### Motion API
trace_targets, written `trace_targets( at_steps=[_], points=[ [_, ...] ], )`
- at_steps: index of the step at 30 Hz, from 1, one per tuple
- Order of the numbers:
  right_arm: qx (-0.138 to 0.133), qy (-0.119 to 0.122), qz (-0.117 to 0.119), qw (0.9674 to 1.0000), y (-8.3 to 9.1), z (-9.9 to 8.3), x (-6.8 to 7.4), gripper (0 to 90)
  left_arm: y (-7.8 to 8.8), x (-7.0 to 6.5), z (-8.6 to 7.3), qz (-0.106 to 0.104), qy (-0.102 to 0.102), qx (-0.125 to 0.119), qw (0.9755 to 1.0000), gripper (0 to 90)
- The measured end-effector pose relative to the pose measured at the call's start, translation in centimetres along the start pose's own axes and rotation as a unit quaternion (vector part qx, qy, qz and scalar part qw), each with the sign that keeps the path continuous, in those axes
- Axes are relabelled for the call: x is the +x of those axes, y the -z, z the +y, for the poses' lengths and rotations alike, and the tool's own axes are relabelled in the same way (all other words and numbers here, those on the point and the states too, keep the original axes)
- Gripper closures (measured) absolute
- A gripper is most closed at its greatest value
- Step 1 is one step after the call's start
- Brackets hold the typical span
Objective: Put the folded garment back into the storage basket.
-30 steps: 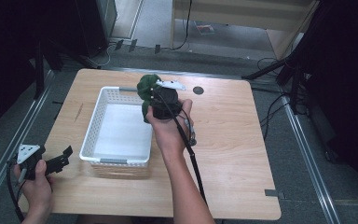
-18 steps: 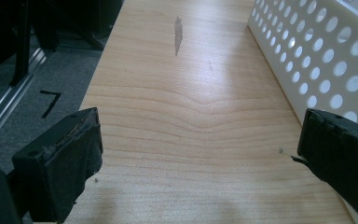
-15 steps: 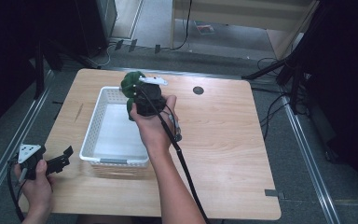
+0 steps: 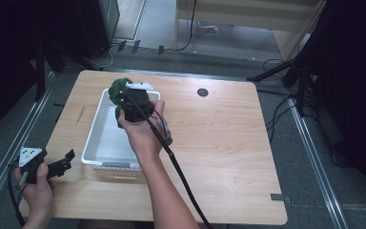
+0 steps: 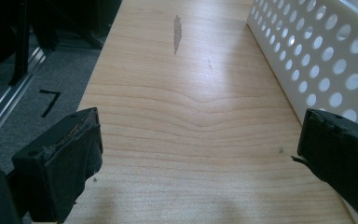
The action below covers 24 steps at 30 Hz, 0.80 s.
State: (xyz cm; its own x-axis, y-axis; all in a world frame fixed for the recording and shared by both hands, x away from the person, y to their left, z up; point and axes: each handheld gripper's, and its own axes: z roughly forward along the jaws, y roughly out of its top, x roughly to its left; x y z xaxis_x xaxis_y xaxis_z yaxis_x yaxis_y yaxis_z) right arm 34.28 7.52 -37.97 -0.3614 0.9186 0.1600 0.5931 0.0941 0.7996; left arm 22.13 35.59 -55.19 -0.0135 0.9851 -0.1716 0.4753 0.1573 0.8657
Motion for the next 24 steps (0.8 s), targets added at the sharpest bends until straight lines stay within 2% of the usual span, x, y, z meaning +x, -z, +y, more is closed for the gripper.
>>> trace_targets(
  at_steps=[7, 17, 24],
  points=[
    [0.007, 0.001, -0.003, 1.0, -1.5, -1.5, 0.1, 77.1, 0.0, 0.0, 0.0, 0.0, 0.001, 0.001, 1.0, 0.7],
    [0.037, -0.025, 0.002, 0.999, -4.6, -4.2, 0.0, 75.8, 0.0, 0.0, 0.0, 0.0, -0.004, 0.003, 1.0, 0.8],
    [0.057, -0.033, -0.008, 0.9978, -7.0, -5.7, 0.3, 73.4, 0.0, 0.0, 0.0, 0.0, -0.004, 0.003, 1.0, 0.7]
  ],
)
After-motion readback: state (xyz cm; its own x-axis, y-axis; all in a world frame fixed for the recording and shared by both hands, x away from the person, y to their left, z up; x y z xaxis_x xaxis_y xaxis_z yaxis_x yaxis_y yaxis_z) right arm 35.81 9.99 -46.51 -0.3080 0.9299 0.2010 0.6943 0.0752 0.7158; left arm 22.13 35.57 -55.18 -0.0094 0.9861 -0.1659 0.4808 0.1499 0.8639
